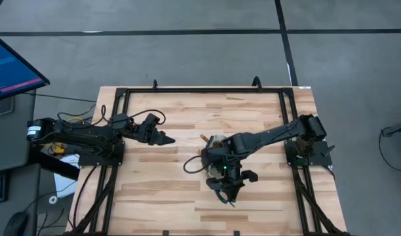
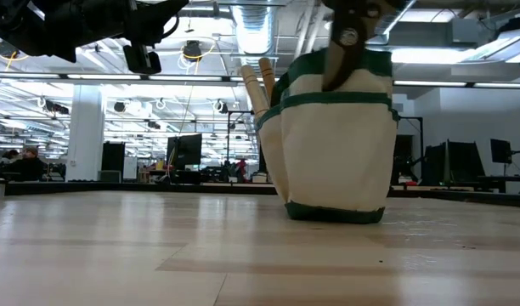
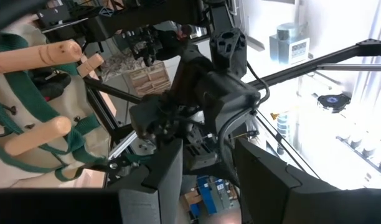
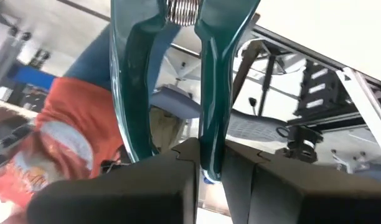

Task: Pick & Place Garden tools in Gardening bag
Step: Put the green shear scissor into the green gardening bag

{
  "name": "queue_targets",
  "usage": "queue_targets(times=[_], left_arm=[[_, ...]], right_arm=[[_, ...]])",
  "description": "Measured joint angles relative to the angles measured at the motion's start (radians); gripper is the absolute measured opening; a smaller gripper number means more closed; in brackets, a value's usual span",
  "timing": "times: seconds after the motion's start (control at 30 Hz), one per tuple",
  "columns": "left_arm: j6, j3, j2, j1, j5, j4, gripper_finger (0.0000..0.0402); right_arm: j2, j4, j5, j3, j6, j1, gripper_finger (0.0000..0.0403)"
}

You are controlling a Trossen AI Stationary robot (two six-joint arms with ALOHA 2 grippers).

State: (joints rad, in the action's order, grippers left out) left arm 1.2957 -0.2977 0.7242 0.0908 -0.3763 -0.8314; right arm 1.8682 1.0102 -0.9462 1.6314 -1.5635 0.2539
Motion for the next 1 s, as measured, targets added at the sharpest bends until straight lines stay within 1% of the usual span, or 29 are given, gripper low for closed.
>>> queue_targets(times=[0.23, 0.37, 0.53, 0.73, 1.0], left_arm=[[0.000, 0.000, 0.000, 0.000, 0.000, 0.000, 0.0145], [0.000, 0.000, 0.000, 0.000, 0.000, 0.000, 0.0145], [0.000, 0.000, 0.000, 0.000, 0.000, 0.000, 0.0145], [0.000, 0.000, 0.000, 0.000, 0.001, 0.000, 0.0145], [0.000, 0.000, 0.000, 0.000, 0.000, 0.000, 0.0145]], right_arm=[[0.002, 0.019, -0.002, 0.000, -0.002, -0.002, 0.0031], [0.002, 0.068, 0.000, 0.000, 0.014, -0.018, 0.0031], [0.002, 0.071, -0.007, 0.000, 0.018, -0.042, 0.0031], [0.002, 0.086, -0.125, 0.000, 0.029, -0.048, 0.0031], [0.002, 0.085, -0.179, -0.001, 0.041, -0.063, 0.0031]])
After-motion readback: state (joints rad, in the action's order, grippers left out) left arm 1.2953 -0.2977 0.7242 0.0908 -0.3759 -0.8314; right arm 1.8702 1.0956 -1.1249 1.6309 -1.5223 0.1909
